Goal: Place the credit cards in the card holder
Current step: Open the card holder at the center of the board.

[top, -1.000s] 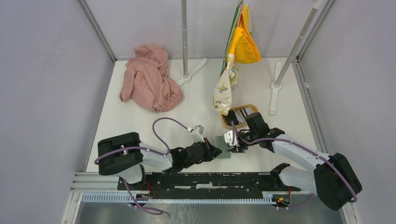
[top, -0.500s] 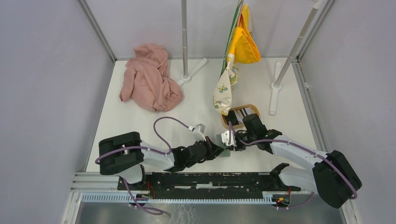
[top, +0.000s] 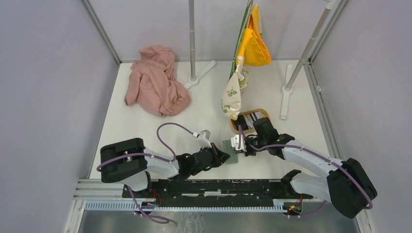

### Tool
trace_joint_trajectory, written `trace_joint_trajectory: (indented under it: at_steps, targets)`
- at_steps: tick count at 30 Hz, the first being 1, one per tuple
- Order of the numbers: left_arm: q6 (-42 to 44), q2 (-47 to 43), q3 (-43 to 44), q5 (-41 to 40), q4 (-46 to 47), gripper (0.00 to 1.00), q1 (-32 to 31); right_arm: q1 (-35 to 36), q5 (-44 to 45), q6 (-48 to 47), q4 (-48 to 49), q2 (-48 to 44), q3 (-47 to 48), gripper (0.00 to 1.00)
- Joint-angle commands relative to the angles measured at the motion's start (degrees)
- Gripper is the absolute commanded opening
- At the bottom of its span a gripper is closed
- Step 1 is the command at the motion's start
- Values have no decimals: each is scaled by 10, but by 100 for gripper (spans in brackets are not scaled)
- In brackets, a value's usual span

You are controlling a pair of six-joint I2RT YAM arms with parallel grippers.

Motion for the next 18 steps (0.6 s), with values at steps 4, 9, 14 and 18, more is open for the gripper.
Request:
trace_joint_trajectory:
  at_steps: [4,9,14,18]
  targets:
    - [7,-54,-24,-44,-42,18,1,-35,-61,-16,-25,-31,30,0]
    - [32,-73,0,-58,-149,50,6,-41,-81,-22,-32,-22,33,0]
    - [65,-126,14,-79,-254,66,7,-56,-132,-46,-64,-20,44,0]
    - [125,-175,3,-37,-239,76,7,-70,-176,-93,-113,-14,60,0]
